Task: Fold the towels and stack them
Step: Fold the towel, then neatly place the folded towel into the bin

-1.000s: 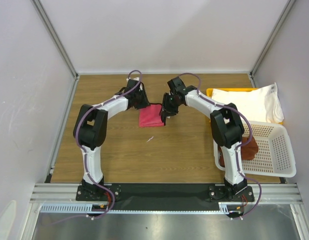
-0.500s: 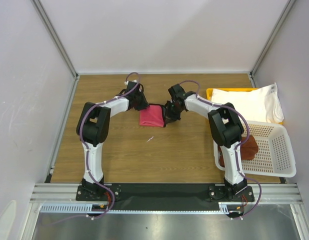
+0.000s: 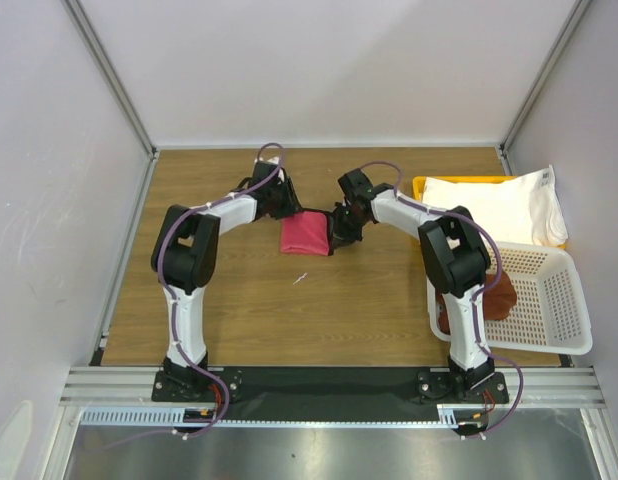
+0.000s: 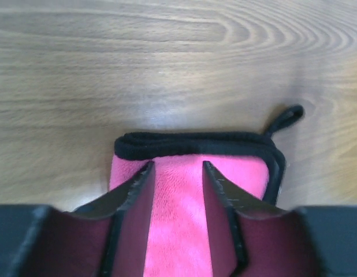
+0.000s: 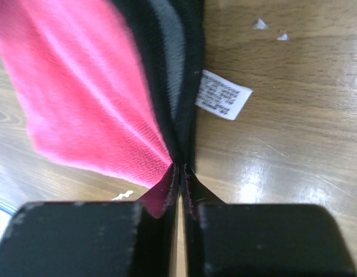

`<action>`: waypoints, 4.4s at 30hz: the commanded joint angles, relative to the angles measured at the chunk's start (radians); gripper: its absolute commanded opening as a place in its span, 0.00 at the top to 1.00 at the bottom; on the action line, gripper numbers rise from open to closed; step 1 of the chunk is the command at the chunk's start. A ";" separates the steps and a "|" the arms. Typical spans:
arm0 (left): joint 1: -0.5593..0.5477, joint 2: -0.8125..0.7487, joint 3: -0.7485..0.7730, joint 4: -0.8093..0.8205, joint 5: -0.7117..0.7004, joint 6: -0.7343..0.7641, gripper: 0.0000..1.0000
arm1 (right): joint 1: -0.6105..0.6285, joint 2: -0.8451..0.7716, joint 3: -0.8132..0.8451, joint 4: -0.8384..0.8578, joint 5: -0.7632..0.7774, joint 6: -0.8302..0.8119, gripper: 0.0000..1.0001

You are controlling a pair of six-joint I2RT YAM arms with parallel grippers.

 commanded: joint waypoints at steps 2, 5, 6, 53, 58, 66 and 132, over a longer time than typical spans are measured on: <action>0.002 -0.198 -0.013 0.015 0.000 0.177 0.52 | -0.035 -0.081 0.091 -0.069 -0.018 -0.033 0.83; 0.002 -0.293 -0.039 -0.046 -0.012 0.210 0.43 | -0.060 -0.112 0.120 -0.045 -0.037 -0.030 0.63; 0.002 -0.311 -0.044 -0.066 -0.014 0.213 0.39 | -0.063 -0.115 0.130 -0.040 -0.032 -0.033 0.57; 0.018 -0.256 -0.360 0.026 0.040 0.012 0.49 | 0.001 0.104 0.076 0.060 0.055 -0.018 0.48; 0.018 -0.255 -0.370 0.029 0.040 0.015 0.49 | 0.001 0.138 0.068 0.063 0.058 -0.018 0.66; 0.024 -0.305 -0.347 -0.072 0.000 0.023 0.49 | -0.006 0.106 0.076 0.043 0.092 -0.021 1.00; 0.240 -0.476 -0.274 -0.263 0.097 0.233 0.46 | -0.736 -0.503 0.097 -0.173 -0.137 -1.062 1.00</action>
